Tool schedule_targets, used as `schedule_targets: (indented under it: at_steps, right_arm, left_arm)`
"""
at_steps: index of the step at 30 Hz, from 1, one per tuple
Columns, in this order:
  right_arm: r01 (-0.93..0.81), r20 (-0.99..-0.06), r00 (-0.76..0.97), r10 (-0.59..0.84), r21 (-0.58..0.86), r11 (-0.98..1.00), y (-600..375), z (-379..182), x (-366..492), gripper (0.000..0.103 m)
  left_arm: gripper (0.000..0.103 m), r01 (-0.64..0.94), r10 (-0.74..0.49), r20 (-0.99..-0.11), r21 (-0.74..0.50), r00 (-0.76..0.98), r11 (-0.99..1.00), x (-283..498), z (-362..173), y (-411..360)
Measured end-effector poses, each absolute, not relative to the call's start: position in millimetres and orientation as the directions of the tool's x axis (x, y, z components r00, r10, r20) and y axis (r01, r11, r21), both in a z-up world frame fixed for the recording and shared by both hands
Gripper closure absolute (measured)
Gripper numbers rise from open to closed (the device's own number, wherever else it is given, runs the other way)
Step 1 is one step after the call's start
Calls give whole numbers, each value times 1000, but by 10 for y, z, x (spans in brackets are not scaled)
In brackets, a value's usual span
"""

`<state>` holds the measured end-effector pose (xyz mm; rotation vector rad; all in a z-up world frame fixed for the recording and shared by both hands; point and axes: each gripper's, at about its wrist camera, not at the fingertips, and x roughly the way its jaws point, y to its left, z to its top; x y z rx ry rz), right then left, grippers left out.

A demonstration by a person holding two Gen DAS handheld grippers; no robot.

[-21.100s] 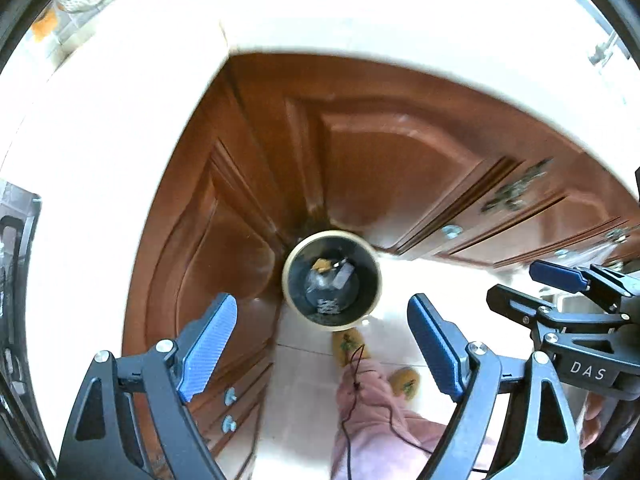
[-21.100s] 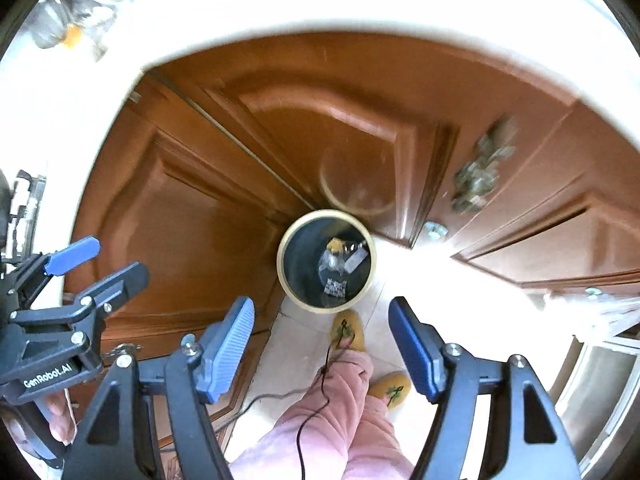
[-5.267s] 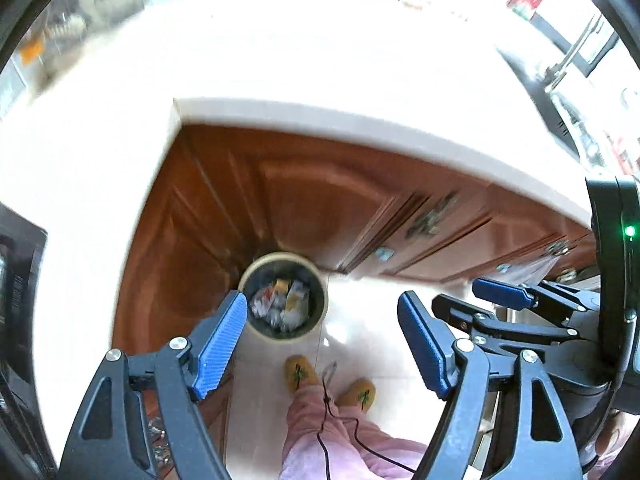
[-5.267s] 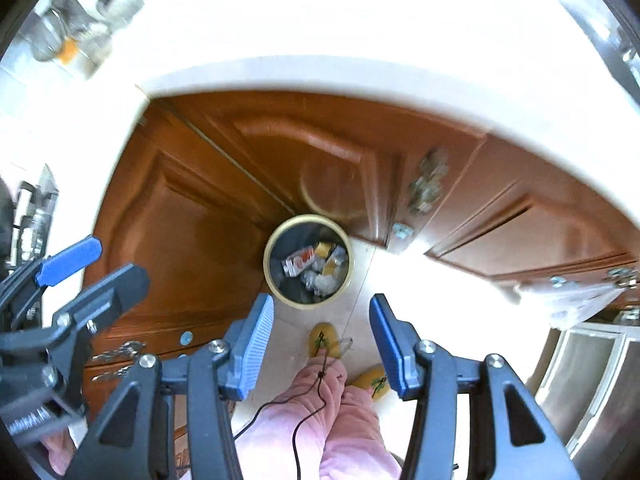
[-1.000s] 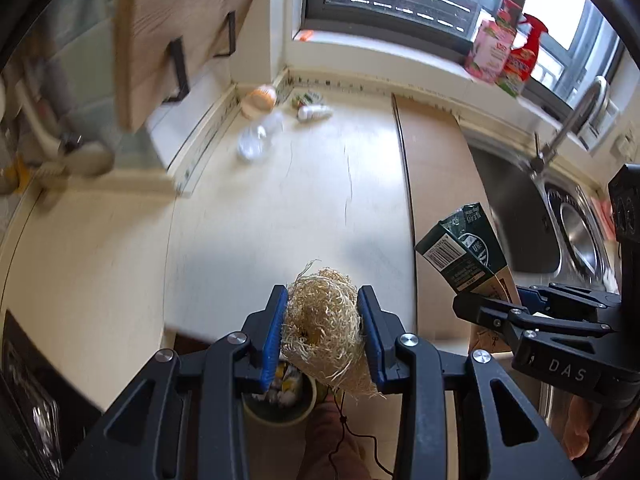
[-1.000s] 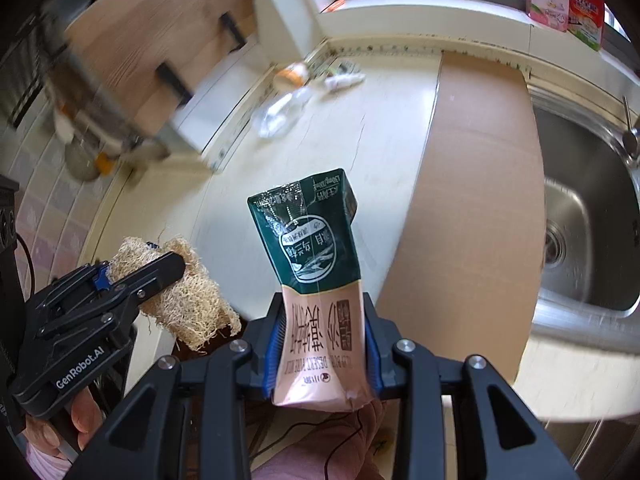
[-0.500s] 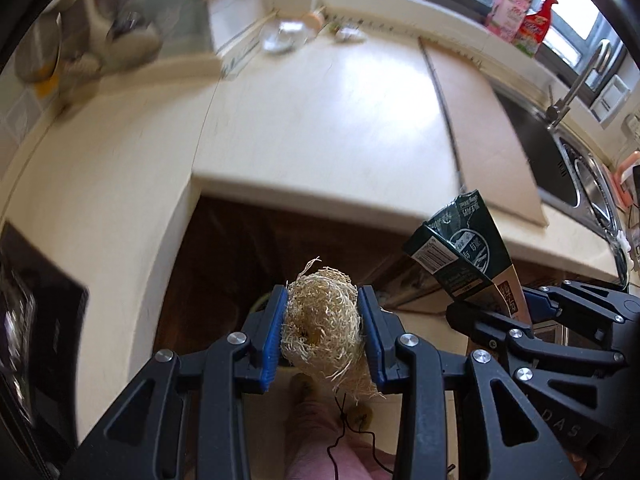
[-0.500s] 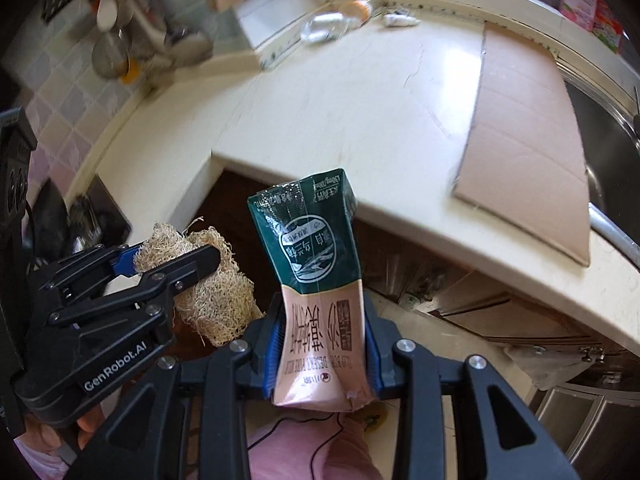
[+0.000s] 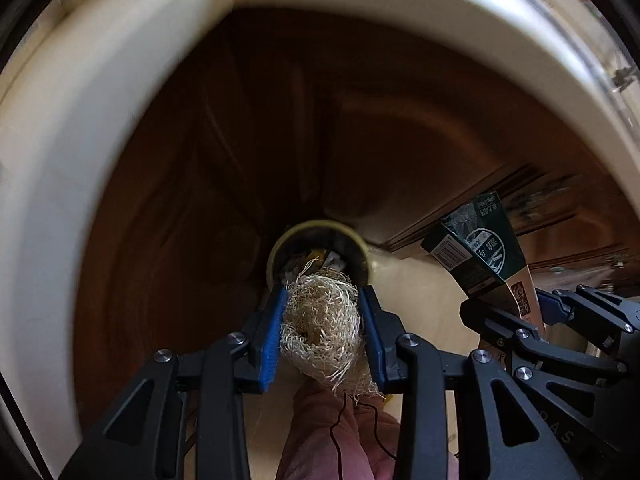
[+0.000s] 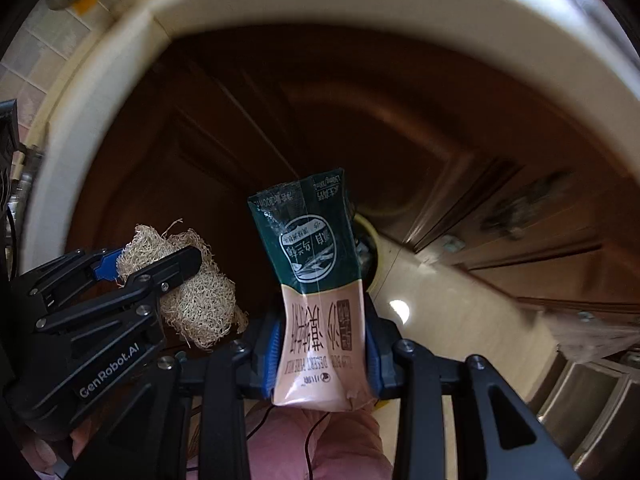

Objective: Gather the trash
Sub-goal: 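Carry the straw ball and pouch down over the floor bin, then open both tools over the floor bin to drop the ball and pouch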

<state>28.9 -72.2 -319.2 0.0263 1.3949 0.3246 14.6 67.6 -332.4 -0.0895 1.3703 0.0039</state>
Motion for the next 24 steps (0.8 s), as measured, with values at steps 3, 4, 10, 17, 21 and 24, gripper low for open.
schedule_targets:
  at_steps: [3,4,10,17,21,24]
  right_arm:
    - [-201,-963,110,244,219,955,-687,-3609,363,68]
    - [-195,-963,98,251,228,954,-680,-3763,394,68]
    - [-154,-963,54,262,251,956,-652,-4571,583,68]
    - [-133,-960,27,279,273,953,-568,-5350,704,67]
    - [-125,-965,35,260,254,959,-502,-5521,732,56]
    - [-114,-968,44,247,241,964,-530,-5555,724,54]
  left_arm:
    - [68,-63,-28,-985,-39,172,997,218,-3692,726]
    - [68,-63,-20,-986,-31,167,998,256,-3850,748]
    - [66,-34,27,-988,22,150,999,446,-4508,777]
    - [50,-5,84,-991,84,104,996,539,-5135,848]
    - [33,11,151,-981,154,119,988,567,-5259,843]
    - [26,34,168,-979,173,114,984,569,-5281,823]
